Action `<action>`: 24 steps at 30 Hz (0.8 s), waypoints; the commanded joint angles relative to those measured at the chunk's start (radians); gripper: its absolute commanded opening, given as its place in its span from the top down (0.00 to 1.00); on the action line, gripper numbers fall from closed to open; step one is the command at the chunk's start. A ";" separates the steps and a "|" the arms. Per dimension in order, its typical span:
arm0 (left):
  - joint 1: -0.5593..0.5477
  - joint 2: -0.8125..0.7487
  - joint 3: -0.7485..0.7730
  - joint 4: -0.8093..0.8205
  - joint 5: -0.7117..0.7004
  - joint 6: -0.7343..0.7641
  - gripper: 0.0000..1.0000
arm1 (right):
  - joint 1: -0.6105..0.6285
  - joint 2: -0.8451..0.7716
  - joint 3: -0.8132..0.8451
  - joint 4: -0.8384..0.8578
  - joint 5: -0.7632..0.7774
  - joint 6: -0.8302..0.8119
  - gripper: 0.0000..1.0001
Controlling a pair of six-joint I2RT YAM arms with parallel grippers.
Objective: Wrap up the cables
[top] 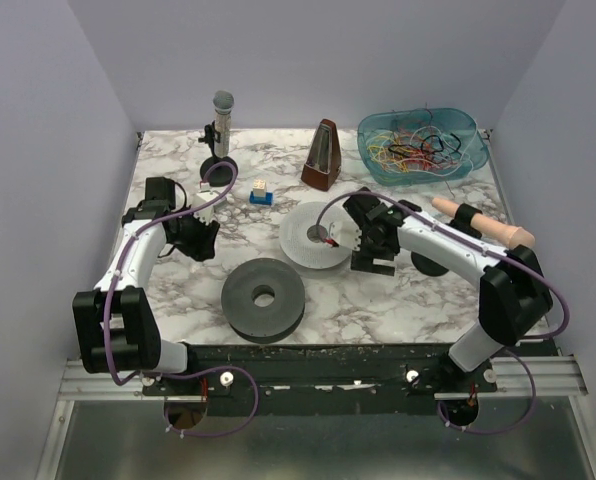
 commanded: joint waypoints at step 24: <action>-0.002 -0.008 0.043 0.013 0.152 0.060 0.44 | -0.287 0.054 -0.246 0.138 0.180 -0.303 0.13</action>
